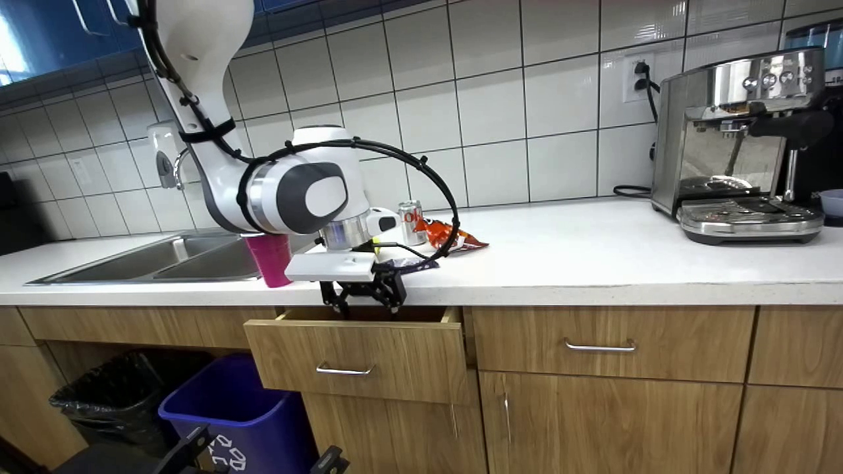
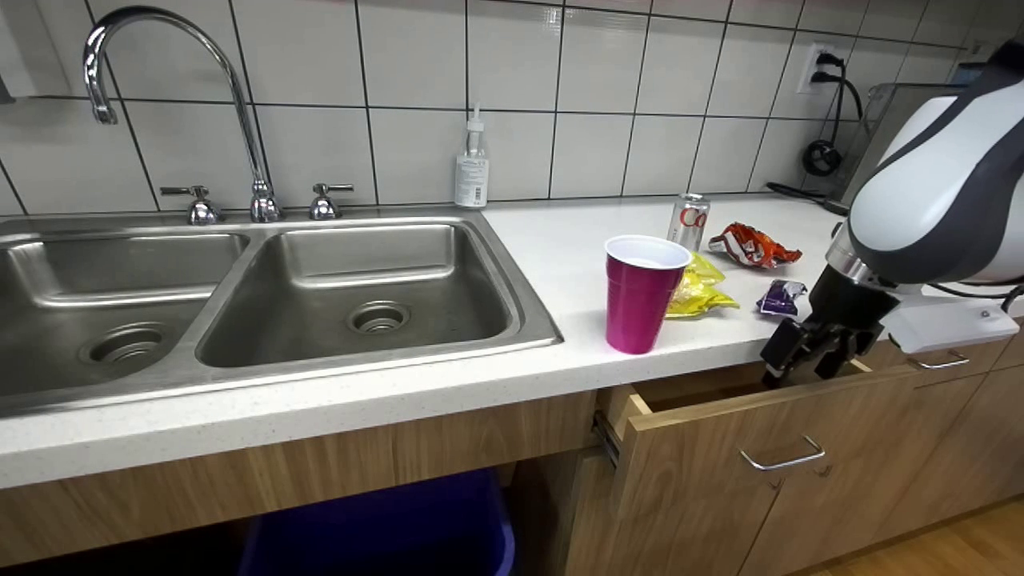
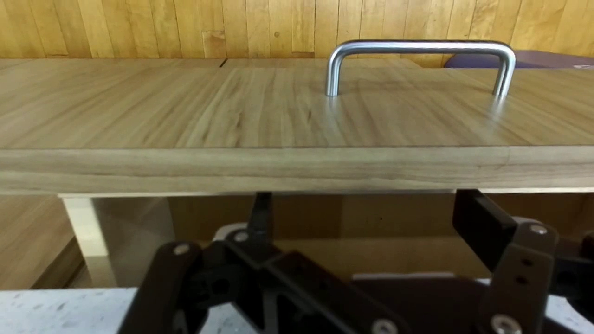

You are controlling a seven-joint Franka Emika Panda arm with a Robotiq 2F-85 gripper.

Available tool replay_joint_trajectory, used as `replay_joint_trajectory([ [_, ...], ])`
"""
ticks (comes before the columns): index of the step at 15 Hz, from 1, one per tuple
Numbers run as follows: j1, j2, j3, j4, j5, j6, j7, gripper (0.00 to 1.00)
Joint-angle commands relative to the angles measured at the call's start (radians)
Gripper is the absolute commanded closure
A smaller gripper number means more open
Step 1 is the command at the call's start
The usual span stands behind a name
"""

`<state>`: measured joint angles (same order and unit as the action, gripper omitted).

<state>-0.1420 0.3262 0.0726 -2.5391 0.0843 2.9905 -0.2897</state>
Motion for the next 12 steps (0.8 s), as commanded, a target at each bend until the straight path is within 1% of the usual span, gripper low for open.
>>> replay_joint_trajectory([
  [1, -0.021, 0.027, 0.012, 0.017, -0.017, 0.015, 0.013, 0.0],
  [5, 0.02, 0.01, -0.036, 0.012, -0.064, -0.016, 0.04, 0.0],
  [9, 0.027, -0.004, -0.042, 0.008, -0.084, -0.061, 0.049, 0.0],
  [12, 0.062, -0.012, -0.075, -0.001, -0.103, -0.072, 0.092, 0.0],
])
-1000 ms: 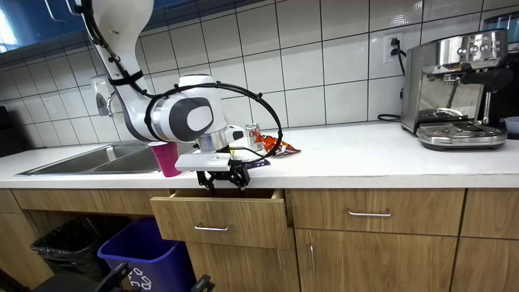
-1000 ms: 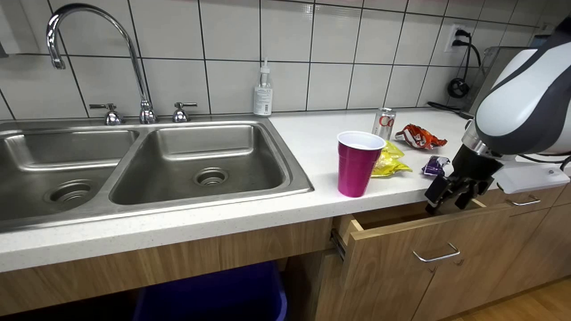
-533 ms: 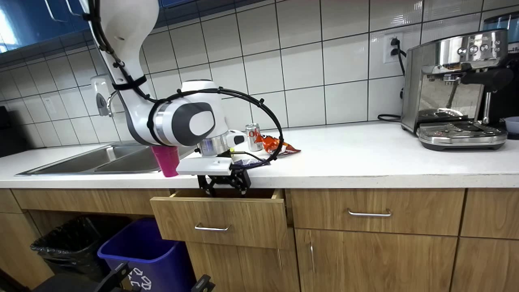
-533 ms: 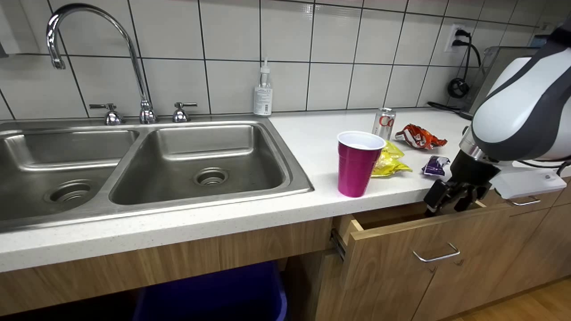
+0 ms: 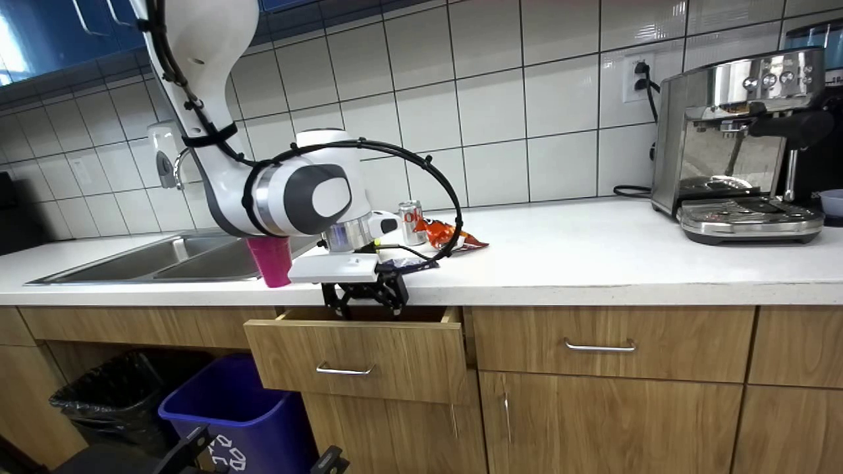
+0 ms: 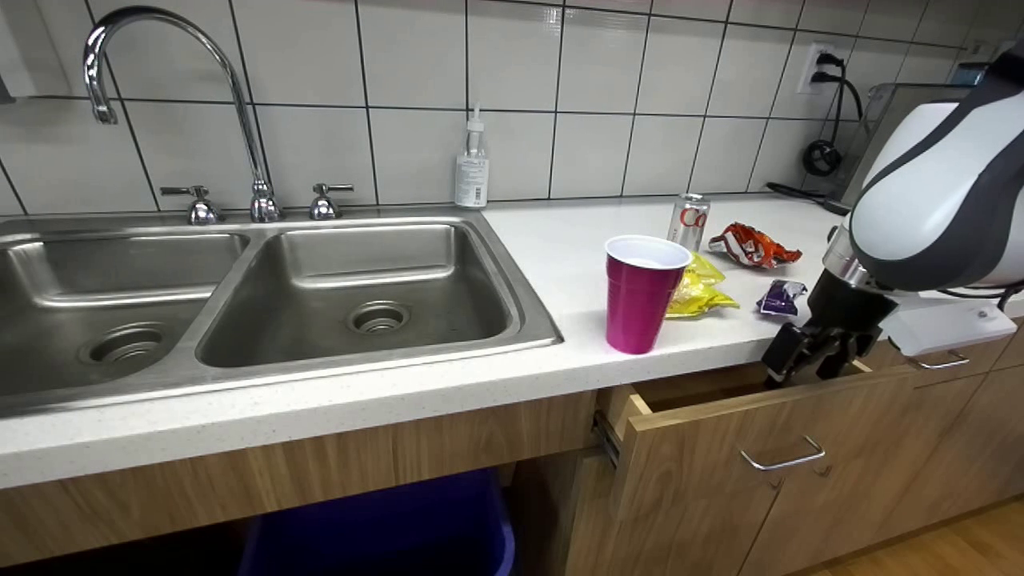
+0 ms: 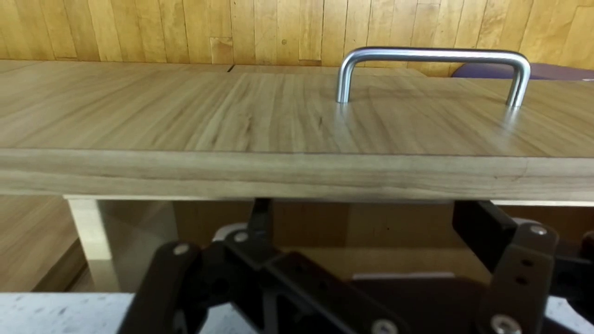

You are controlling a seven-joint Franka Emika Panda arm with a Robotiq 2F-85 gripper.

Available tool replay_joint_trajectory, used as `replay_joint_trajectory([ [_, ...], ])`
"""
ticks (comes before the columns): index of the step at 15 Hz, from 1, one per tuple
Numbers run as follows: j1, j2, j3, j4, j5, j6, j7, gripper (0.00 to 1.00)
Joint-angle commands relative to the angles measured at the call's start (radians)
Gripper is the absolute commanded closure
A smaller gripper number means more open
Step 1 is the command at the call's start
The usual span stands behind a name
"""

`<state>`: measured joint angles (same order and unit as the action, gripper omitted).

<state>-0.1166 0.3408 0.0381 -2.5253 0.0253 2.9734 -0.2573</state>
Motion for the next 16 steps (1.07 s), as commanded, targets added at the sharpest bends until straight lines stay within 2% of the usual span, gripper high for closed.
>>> replay_joint_trajectory([
  [1, 0.047, -0.03, -0.05, -0.022, -0.048, -0.051, 0.074, 0.0],
  [7, 0.065, -0.049, -0.061, -0.063, -0.039, -0.025, 0.129, 0.0],
  [16, 0.049, -0.09, -0.049, -0.128, -0.03, -0.039, 0.116, 0.0],
])
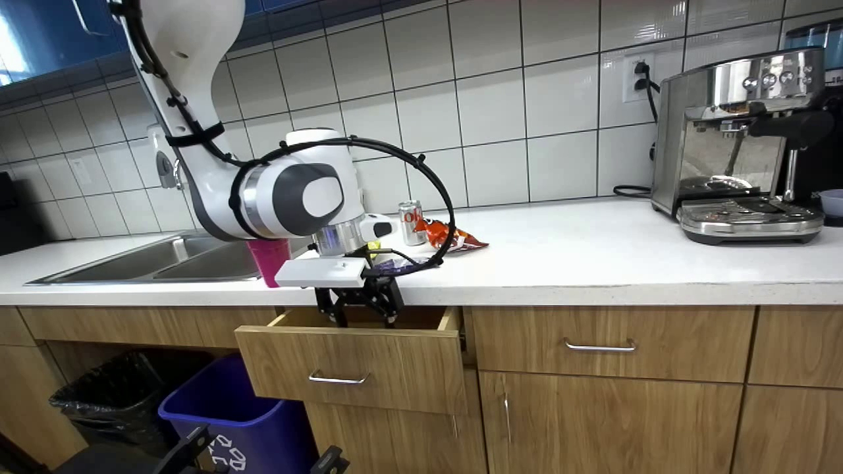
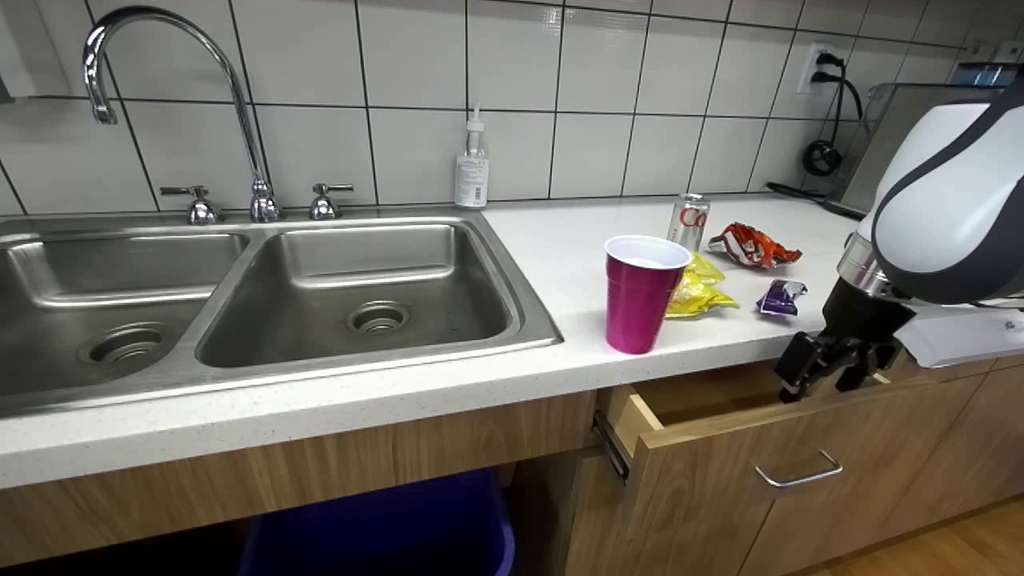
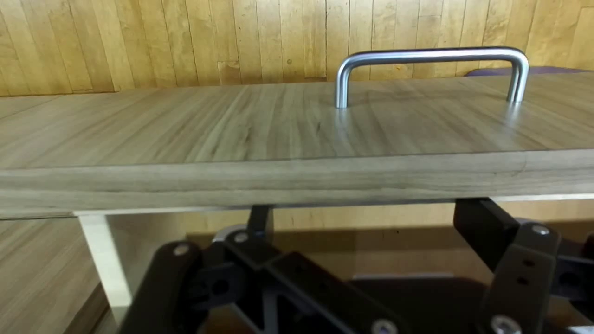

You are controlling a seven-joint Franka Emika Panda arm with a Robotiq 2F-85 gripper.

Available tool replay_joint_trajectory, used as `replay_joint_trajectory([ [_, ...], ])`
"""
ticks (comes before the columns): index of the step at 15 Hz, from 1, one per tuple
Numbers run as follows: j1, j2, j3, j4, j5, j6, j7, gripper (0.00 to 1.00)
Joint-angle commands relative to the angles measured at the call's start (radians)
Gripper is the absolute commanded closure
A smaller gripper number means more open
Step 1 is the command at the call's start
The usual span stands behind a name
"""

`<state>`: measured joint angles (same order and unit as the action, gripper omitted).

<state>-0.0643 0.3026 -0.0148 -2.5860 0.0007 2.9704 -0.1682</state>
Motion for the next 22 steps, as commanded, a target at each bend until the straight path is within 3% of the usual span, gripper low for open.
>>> replay_joint_trajectory([
  [1, 0.0, -0.058, 0.002, -0.078, -0.008, -0.035, 0.028, 0.0],
  [16, 0.007, -0.163, 0.01, -0.264, 0.002, -0.016, 0.03, 0.0],
  [17, 0.005, -0.11, 0.014, -0.191, 0.009, -0.042, 0.027, 0.0],
  [22, 0.001, -0.13, 0.007, -0.195, 0.008, -0.054, 0.025, 0.0],
])
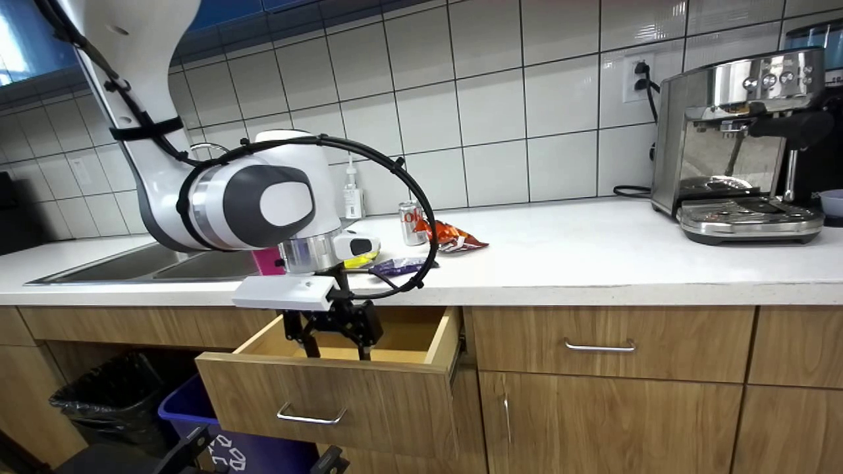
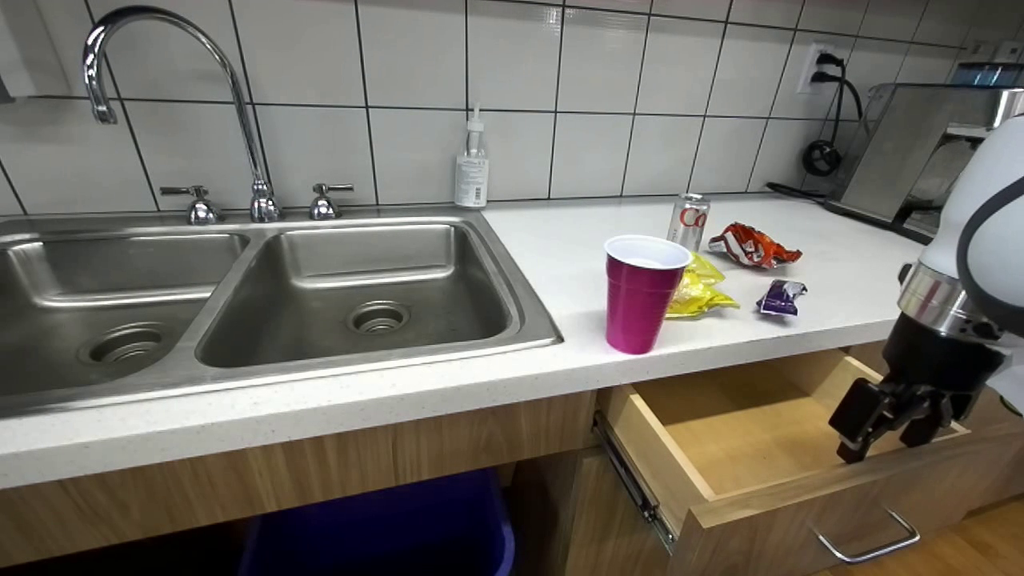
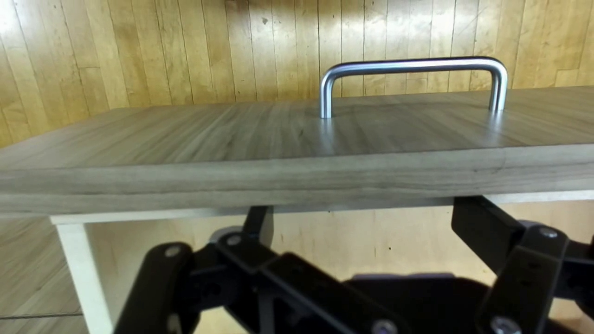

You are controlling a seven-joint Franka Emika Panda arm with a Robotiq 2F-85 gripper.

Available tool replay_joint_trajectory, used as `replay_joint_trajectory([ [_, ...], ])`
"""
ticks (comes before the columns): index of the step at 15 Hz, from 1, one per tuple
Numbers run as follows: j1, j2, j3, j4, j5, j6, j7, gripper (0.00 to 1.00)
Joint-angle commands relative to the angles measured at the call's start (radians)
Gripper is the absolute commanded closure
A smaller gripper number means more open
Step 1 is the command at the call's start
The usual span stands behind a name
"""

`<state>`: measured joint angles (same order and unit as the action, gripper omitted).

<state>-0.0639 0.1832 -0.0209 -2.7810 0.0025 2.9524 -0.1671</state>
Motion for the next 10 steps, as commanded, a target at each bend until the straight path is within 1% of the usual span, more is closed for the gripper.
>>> replay_joint_trajectory([
  [1, 0.001, -0.013, 0.01, 0.002, 0.003, -0.039, 0.026, 0.0],
  [10, 0.024, -0.078, 0.004, 0.008, -0.006, -0.075, 0.058, 0.0],
])
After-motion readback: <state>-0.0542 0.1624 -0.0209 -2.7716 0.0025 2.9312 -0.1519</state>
